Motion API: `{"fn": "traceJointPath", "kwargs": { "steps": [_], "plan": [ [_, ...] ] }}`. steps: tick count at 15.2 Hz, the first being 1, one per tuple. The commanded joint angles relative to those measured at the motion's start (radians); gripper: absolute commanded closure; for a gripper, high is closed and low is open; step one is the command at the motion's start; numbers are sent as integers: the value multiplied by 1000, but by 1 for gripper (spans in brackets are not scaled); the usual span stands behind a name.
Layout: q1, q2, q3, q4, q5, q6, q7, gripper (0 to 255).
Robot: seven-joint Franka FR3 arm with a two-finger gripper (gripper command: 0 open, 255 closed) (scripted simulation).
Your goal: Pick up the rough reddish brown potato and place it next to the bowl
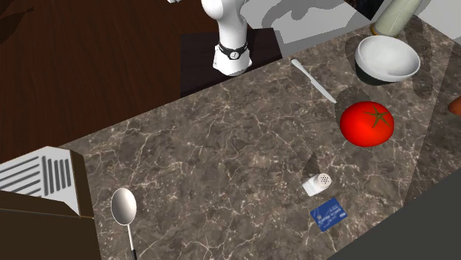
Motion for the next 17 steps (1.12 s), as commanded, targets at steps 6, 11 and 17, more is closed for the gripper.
{"fn": "traceJointPath", "kwargs": {
  "steps": [6, 11, 17],
  "plan": [
    [-18, -15, 1, -122, -2, 105, 18, 255],
    [-25, -14, -1, -188, -6, 170, 31, 255],
    [-31, -3, -4, -250, -14, 241, 45, 255]
  ]
}}
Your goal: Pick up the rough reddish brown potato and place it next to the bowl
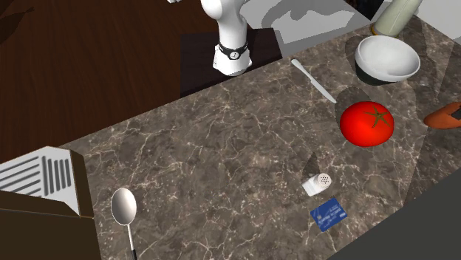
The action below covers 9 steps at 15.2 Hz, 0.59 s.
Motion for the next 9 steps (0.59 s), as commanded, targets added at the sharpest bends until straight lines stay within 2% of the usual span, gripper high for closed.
{"fn": "traceJointPath", "kwargs": {
  "steps": [1, 5, 9],
  "plan": [
    [-1, 11, -1, -25, -2, 20, 4, 255],
    [-3, 26, -5, -58, -9, 68, 14, 255],
    [-4, 26, -5, -58, -9, 68, 14, 255]
  ]
}}
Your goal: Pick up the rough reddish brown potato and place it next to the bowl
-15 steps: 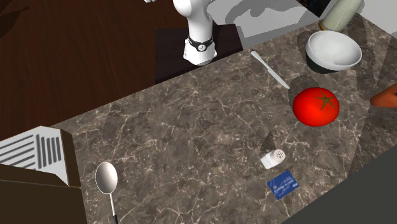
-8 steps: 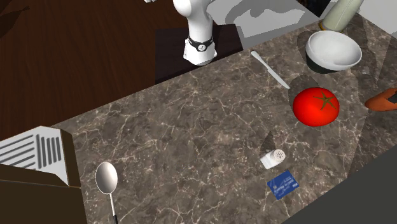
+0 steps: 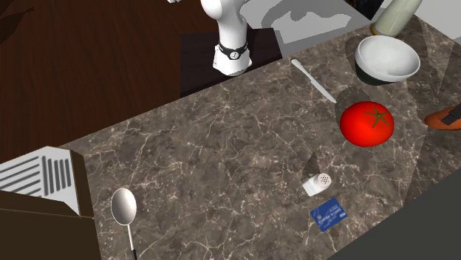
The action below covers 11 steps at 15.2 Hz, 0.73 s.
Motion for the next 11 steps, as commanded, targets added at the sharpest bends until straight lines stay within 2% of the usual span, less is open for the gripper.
{"fn": "traceJointPath", "kwargs": {
  "steps": [1, 4, 5, 10, 11],
  "plan": [
    [3, 13, -2, -3, -1, -7, 2, 255],
    [2, 13, -2, -3, -1, -7, 2, 255],
    [3, 6, -1, -8, 0, -8, 3, 0],
    [2, 13, -2, -3, -1, -7, 2, 0],
    [4, -1, 1, 8, 3, -31, -1, 0]
  ]
}}
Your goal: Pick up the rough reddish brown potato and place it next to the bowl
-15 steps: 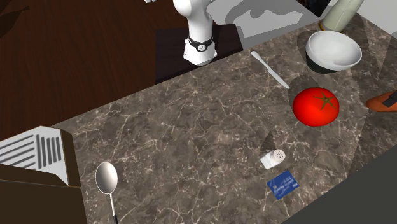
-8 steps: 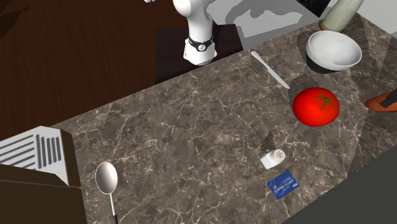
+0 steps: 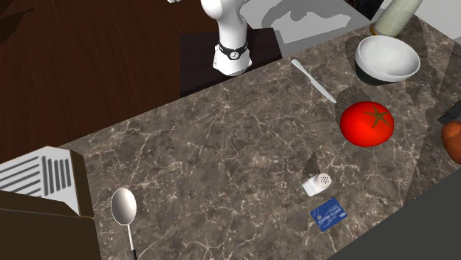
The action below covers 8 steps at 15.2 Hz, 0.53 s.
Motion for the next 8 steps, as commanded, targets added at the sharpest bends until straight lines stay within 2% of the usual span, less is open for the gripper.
{"fn": "traceJointPath", "kwargs": {
  "steps": [1, 3, 8],
  "plan": [
    [3, -16, 4, 26, 6, -41, -6, 0],
    [8, -34, 8, 56, 12, -88, -11, 0],
    [8, -34, 8, 56, 12, -88, -11, 0]
  ]
}}
